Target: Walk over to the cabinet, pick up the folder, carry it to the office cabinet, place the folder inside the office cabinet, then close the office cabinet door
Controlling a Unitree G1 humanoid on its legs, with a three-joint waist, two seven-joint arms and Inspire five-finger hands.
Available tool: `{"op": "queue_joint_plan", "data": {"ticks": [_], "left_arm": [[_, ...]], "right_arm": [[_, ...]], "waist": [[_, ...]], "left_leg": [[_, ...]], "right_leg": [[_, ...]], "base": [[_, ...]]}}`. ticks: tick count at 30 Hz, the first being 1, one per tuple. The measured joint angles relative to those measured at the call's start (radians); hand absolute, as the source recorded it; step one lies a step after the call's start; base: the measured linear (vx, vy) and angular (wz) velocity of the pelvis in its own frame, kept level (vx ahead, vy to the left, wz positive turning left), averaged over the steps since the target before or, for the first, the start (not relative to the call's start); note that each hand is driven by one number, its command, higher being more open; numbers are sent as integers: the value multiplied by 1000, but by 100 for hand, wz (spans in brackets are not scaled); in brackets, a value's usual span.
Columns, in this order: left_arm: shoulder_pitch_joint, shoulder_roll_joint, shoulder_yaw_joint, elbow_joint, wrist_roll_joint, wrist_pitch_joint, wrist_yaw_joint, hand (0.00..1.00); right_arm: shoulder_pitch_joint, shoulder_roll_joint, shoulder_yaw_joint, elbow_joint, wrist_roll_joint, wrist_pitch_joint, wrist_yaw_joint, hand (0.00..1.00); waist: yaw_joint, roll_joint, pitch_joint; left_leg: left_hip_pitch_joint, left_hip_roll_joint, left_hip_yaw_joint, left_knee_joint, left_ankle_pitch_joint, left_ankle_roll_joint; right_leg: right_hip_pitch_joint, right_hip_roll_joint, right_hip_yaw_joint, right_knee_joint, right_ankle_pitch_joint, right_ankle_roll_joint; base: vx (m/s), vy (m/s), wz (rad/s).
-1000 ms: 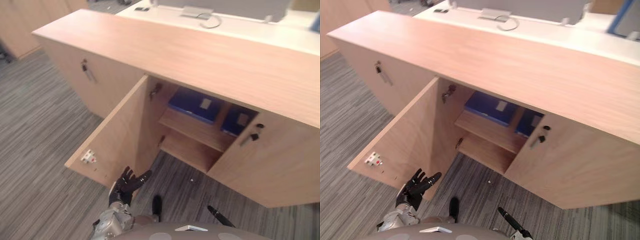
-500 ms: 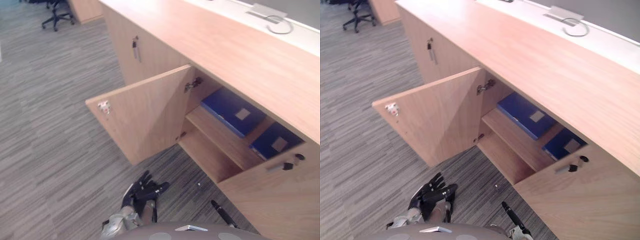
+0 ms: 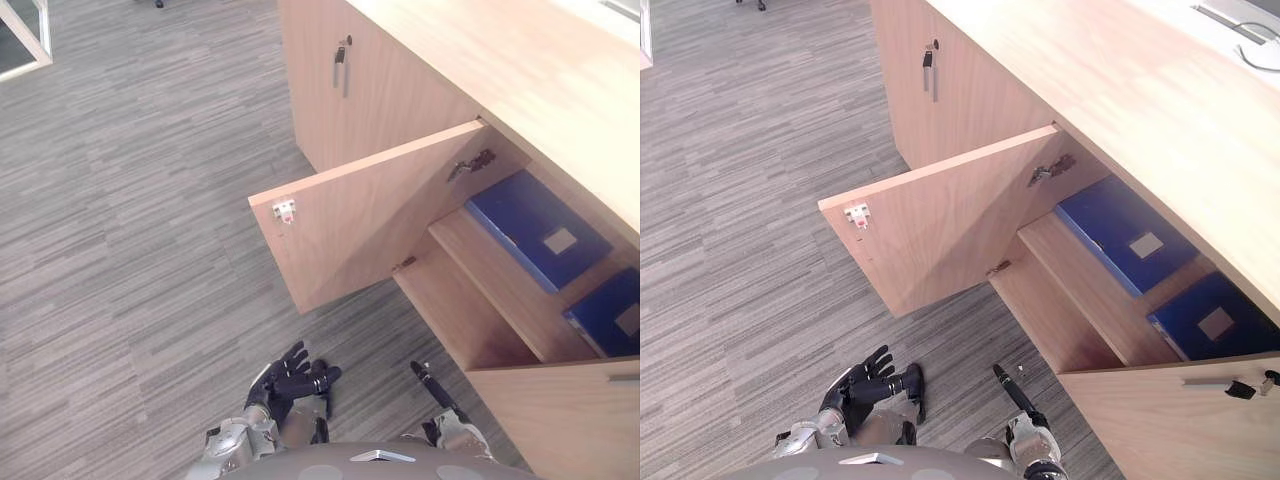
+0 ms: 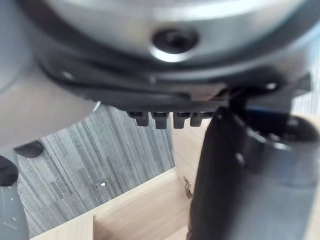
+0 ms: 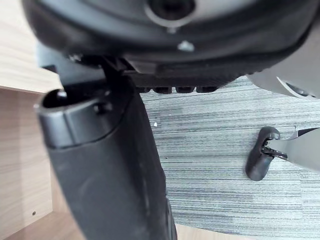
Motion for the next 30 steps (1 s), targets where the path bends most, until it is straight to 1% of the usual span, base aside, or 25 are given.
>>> {"op": "queue_joint_plan", "data": {"ticks": [2,3,4,5,6,7,8,9,10,11,12,14,16,19,21,22,25,26,27,28,29,30], "left_arm": [[1,-2,24,1,8,0,13,100],[0,-6,44,8,25,-1,8,100],[-9,-10,117,47,43,0,-13,100],[-23,-9,246,99,43,7,-20,100],[-30,-9,330,124,41,9,-18,100],[-45,-5,456,145,39,9,-3,100],[-82,56,674,146,38,-5,46,100],[-104,109,743,145,37,-5,65,100],[-113,132,765,147,37,-5,69,100],[-135,174,794,150,37,-5,74,100],[-163,210,808,162,37,-6,74,100],[-204,247,809,190,38,-13,71,100],[-266,280,808,252,38,-34,69,100],[-334,320,801,347,38,-42,58,100],[-383,354,780,412,38,-44,60,100],[-408,373,746,437,39,-44,60,100],[-454,400,623,431,42,-45,55,100],[-466,405,599,429,43,-45,54,100],[-507,414,525,429,47,-45,55,100],[-526,421,481,429,55,-48,54,100],[-548,434,388,411,82,-57,41,100],[-534,427,302,318,163,-79,39,100]], "right_arm": [[3,-3,45,-8,0,-4,0,100],[4,-5,56,-9,0,-3,1,100],[7,-7,73,-18,0,-1,3,100],[13,-7,76,-22,-1,-2,12,100],[20,-7,76,-23,-1,-2,18,100],[34,-6,75,-26,-1,-1,24,100],[71,-7,66,-26,-7,0,37,100],[87,-8,41,-25,-8,8,41,100],[96,-8,28,-26,-8,10,44,100],[97,-8,12,-25,-9,17,48,100],[99,-10,-7,-24,-10,19,56,100],[103,-11,-17,-24,-22,18,65,100],[112,-15,-30,-25,-44,18,83,100],[116,-11,-55,-24,-44,17,95,100],[118,-4,-73,-23,-44,16,102,100],[121,1,-88,-22,-44,15,104,100],[129,3,-107,-16,-44,12,107,100],[133,3,-110,-17,-44,12,108,100],[142,3,-123,-16,-44,12,111,100],[146,3,-123,-15,-44,12,112,100],[154,3,-120,-13,-45,12,115,100],[161,0,-120,-7,-46,10,126,100]], "waist": [[-7,1,-1],[-6,0,-2],[-6,3,-4],[-11,2,-6],[-11,0,-10],[-8,-7,-16],[2,-15,-26],[11,-15,-26],[14,-15,-26],[23,-15,-26],[22,-12,-32],[22,-2,-40],[18,13,-56],[12,16,-61],[0,10,-67],[-7,6,-70],[-4,5,-70],[-4,5,-70],[-4,8,-71],[-5,9,-72],[-9,5,-77],[-11,11,-75]], "left_leg": [[8,-2,7,0,2,-3],[8,-2,13,-1,3,-5],[9,2,20,0,3,-6],[12,9,28,0,4,-7],[12,12,33,0,4,-8],[12,16,38,0,7,-12],[13,16,44,0,4,-14],[24,13,51,0,-5,-16],[31,12,57,-1,-10,-15],[47,12,75,-1,-20,-15],[60,13,83,-1,-35,-11],[77,19,94,-1,-47,-12],[100,36,119,-1,-65,-15],[116,51,155,-1,-78,-17],[116,56,166,-1,-81,-18],[116,58,170,-1,-82,-19],[116,69,192,-1,-84,-21],[116,69,196,-1,-85,-23],[114,71,198,-1,-86,-24],[113,71,197,-1,-85,-25],[112,72,200,-1,-84,-27],[110,71,209,-1,-82,-29]], "right_leg": [[1,0,7,-20,-10,-7],[5,-1,9,-29,-17,5],[6,2,12,-37,-19,20],[7,5,15,-39,-18,22],[7,6,17,-41,-16,26],[9,9,17,-49,-8,35],[18,10,14,-66,10,63],[27,5,19,-68,14,70],[31,3,26,-67,17,74],[39,-2,44,-66,21,79],[45,0,51,-64,29,72],[52,6,68,-63,48,51],[58,16,74,-60,79,11],[44,17,99,-32,88,-2],[35,17,99,-20,88,-3],[22,17,106,-12,88,-3],[2,19,140,6,88,-3],[0,19,148,5,88,-3],[-5,20,154,5,88,-3],[-6,21,155,5,87,-4],[-9,21,163,4,84,-10],[-14,20,176,1,79,-17]], "base": [[-85,-19,-10],[-67,-36,-16],[-55,-49,-19],[-47,-56,-20],[-19,-49,-17],[61,-74,-9],[102,-62,-10],[118,-46,-13],[90,7,-32],[87,15,-38],[75,17,-36],[35,21,-30],[18,34,-42],[-2,13,-43],[-12,-14,-22],[-10,-24,-13],[-8,-22,-20],[0,-28,-16],[1,-27,-7],[1,-42,-7],[4,-40,-15],[4,-32,-17]]}}
